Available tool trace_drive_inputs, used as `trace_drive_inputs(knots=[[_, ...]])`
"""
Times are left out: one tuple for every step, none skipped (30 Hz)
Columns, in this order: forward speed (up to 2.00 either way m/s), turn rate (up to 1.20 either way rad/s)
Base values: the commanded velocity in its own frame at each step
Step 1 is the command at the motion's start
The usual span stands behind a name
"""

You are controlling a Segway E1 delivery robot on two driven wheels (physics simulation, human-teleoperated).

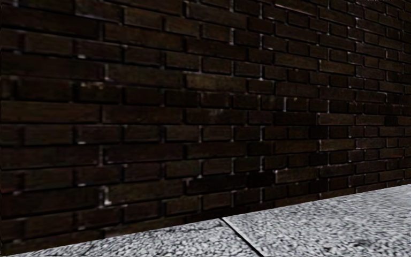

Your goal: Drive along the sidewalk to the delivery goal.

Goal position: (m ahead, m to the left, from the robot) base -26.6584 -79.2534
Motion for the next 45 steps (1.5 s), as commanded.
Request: trace_drive_inputs(knots=[[0.62, -0.65], [0.62, -0.68], [0.62, -0.68], [0.62, -0.68], [0.66, -0.68], [0.73, -0.68], [0.78, -0.68], [0.78, -0.68], [0.80, -0.68], [0.82, -0.68], [0.89, -0.68], [0.93, -0.68], [0.93, -0.68], [0.94, -0.68], [0.94, -0.68], [0.94, -0.68], [0.94, -0.68], [0.94, -0.68], [0.94, -0.68], [0.94, -0.68], [0.94, -0.68], [0.94, -0.68], [0.94, -0.68], [0.94, -0.68], [0.94, -0.68], [0.94, -0.68], [0.94, -0.68], [0.94, -0.68], [0.95, -0.70], [0.95, -0.77], [0.95, -0.80], [0.95, -0.81], [0.95, -0.81], [0.95, -0.82], [0.95, -0.83], [0.95, -0.83], [0.95, -0.83], [0.95, -0.83], [0.95, -0.83], [0.95, -0.83], [0.95, -0.83], [0.95, -0.83], [0.96, -0.83], [0.96, -0.83], [0.96, -0.83]])
